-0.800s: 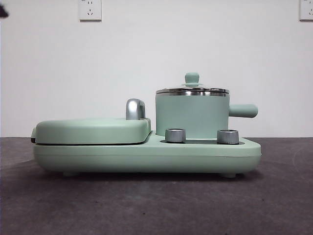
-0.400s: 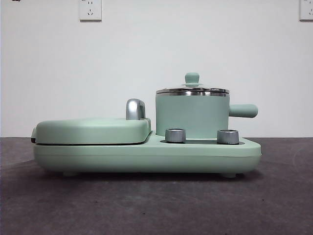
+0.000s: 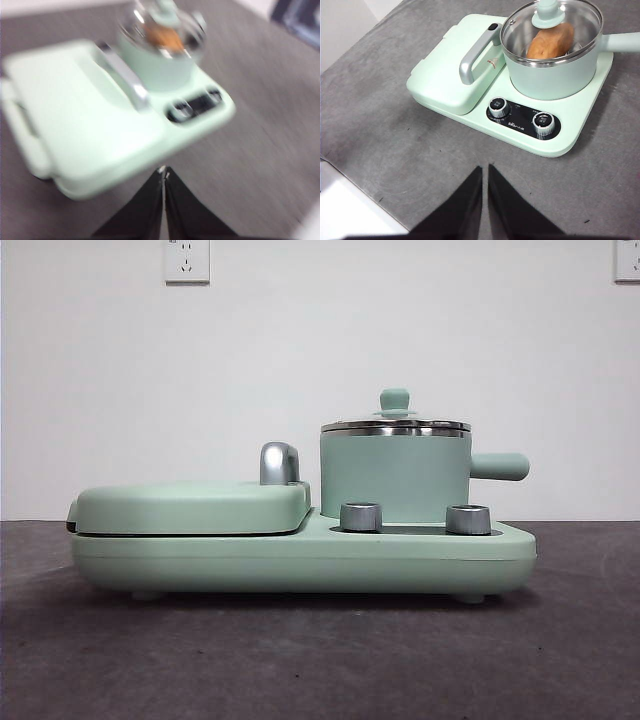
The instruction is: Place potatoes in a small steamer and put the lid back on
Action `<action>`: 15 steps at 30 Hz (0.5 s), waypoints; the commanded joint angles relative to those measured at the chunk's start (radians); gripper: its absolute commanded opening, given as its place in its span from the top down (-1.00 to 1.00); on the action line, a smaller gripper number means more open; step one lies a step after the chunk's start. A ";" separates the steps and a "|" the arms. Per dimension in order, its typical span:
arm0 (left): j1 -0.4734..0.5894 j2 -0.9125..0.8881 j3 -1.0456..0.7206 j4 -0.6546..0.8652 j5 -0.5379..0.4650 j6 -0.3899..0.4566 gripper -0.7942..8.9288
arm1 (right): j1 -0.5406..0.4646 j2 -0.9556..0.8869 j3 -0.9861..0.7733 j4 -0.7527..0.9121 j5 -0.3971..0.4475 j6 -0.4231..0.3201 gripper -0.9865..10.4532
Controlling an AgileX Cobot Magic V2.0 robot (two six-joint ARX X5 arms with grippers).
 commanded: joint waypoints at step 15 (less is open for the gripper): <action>0.526 -0.492 -0.713 0.430 -0.001 0.068 0.83 | 0.005 0.003 0.008 0.010 -0.001 -0.008 0.80</action>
